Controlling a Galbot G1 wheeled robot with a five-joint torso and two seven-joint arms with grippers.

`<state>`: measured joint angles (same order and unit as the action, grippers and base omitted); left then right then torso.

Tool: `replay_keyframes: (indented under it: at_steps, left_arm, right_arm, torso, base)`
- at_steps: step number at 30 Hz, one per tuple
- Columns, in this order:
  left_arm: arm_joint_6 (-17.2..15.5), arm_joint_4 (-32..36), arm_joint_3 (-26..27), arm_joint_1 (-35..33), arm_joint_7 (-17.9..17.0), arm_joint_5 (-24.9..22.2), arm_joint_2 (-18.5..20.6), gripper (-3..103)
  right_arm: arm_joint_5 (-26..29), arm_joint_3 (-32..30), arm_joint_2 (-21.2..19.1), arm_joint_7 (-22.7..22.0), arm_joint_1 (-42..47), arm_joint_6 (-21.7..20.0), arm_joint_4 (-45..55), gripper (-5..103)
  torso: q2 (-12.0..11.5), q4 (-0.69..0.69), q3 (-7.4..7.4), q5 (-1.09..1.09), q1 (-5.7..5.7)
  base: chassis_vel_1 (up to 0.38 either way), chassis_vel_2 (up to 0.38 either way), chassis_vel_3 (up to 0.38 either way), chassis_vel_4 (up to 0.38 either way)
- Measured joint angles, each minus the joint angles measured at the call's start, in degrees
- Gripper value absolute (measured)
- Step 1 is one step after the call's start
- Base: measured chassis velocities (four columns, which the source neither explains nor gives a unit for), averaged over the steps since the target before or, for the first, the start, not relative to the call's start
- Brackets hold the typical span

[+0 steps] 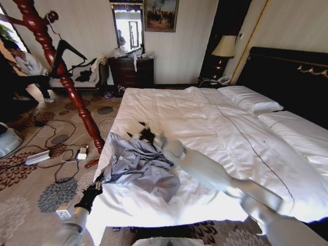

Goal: Pick up the clothes from the bed and hang them on the clothes hanger.

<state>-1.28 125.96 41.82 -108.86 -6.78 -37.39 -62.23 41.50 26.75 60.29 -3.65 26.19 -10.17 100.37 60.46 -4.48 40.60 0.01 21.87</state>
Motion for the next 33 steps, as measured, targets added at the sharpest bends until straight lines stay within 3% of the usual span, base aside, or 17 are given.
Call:
replay_keyframes:
  at_steps: [7,15,19,24,30,33]
  left_arm:
    - [0.0,1.03,0.69,-0.79,0.07,-0.03,0.02,0]
    - [0.0,1.09,0.71,-1.16,0.22,0.37,-0.32,0]
    - [0.24,0.82,0.4,-1.37,0.43,0.91,-0.52,0]
    - [0.52,0.5,0.21,-1.18,0.67,1.76,-0.54,0]
    - [0.6,0.69,0.5,-1.49,0.76,1.61,-0.43,0]
    - [0.63,0.69,0.19,-1.38,0.78,1.61,-0.44,0]
  right_arm:
    - [6.52,-2.72,-2.05,-0.96,8.71,-0.95,1.75,100]
    - [11.37,-2.77,-2.88,-0.86,12.18,-2.68,4.7,100]
    - [14.77,-2.83,0.18,-1.42,11.93,-3.99,3.41,100]
    - [17.36,-2.8,8.83,-1.93,10.07,-4.16,-5.24,100]
    - [18.74,-2.44,11.64,-2.89,9.74,-5.05,-8.78,100]
    - [16.76,-2.35,13.07,-3.9,9.41,-5.01,-9.25,100]
  torso:
    - [0.0,0.01,0.01,0.01,0.0]
    - [0.0,0.01,0.01,-0.01,0.0]
    - [0.0,0.01,0.01,-0.02,-0.01]
    - [-0.01,0.04,0.02,-0.01,0.02]
    - [0.0,0.01,0.02,-0.02,0.02]
    - [0.0,0.0,0.02,-0.02,0.02]
  base:
    - [0.0,0.0,0.0,0.0]
    - [0.0,0.0,0.0,0.0]
    - [0.0,0.0,0.0,0.0]
    - [0.0,0.0,0.0,0.0]
    - [0.0,0.0,0.0,0.0]
    - [0.0,0.0,0.0,0.0]
